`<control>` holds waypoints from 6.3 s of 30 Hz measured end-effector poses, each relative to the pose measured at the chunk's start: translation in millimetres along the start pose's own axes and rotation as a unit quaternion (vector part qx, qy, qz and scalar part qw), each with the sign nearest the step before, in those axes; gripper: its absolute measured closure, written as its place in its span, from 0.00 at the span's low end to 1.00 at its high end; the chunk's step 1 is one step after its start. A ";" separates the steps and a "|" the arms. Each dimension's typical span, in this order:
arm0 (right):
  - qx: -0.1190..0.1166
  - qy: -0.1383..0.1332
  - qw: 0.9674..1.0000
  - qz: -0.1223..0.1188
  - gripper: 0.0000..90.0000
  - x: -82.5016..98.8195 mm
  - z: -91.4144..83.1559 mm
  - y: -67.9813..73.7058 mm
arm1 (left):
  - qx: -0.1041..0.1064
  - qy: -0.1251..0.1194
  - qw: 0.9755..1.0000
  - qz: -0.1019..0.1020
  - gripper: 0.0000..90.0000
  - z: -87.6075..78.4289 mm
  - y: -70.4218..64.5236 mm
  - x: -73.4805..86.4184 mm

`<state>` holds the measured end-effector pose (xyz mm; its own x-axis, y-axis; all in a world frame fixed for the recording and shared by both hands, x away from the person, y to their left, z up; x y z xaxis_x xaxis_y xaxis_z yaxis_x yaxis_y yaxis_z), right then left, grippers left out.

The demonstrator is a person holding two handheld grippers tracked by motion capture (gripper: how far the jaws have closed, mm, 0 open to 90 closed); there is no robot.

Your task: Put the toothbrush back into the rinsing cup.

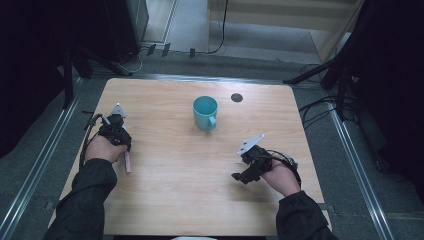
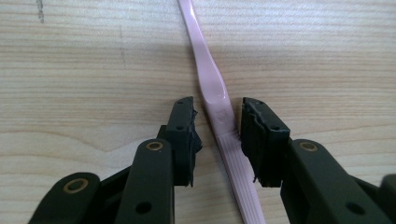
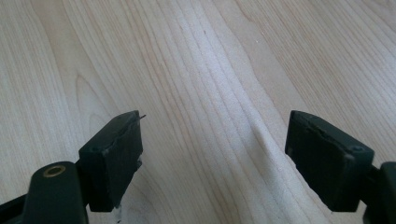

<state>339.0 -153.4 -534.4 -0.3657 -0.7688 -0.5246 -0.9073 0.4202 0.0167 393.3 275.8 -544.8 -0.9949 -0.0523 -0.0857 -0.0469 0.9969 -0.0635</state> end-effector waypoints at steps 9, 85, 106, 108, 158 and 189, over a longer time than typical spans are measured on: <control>0.000 0.003 1.000 -0.004 0.21 0.5 0.4 0.8 | -0.027 0.001 1.000 0.010 0.86 0.5 -0.6 0.5; -0.004 0.009 1.000 -0.010 0.21 1.1 3.2 1.1 | 0.158 -0.240 0.948 0.135 0.88 -91.1 -47.8 9.1; -0.004 0.009 1.000 -0.009 0.21 1.2 2.9 1.2 | 0.191 -0.337 0.905 0.175 0.88 -112.5 -80.7 16.6; -0.004 0.008 1.000 -0.009 0.21 1.2 2.9 1.2 | 0.192 -0.346 0.901 0.179 0.88 -115.1 -84.3 15.9; -0.008 0.000 1.000 -0.013 0.21 -0.9 1.8 3.9 | 0.214 -0.397 0.867 0.211 0.88 -144.7 -173.5 -55.8; -0.010 -0.001 1.000 -0.016 0.21 -0.2 1.3 3.6 | 0.211 -0.393 0.867 0.223 0.88 -113.3 -228.7 -106.2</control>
<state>336.1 -151.2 -535.3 -0.3360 -0.7808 -0.5268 -0.9226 0.3854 0.0172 499.6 60.0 -408.5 -0.5313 0.1431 -0.8350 0.5279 0.8269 -0.1941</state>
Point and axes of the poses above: each handheld gripper's, and its own axes: z roughly forward along the jaws, x roughly out of its underside, y roughly to its left, the point moved 4 cm from there along z, roughly forward along the jaws, and after that the axes turned 2 degrees about -y, right-handed, at the moved point
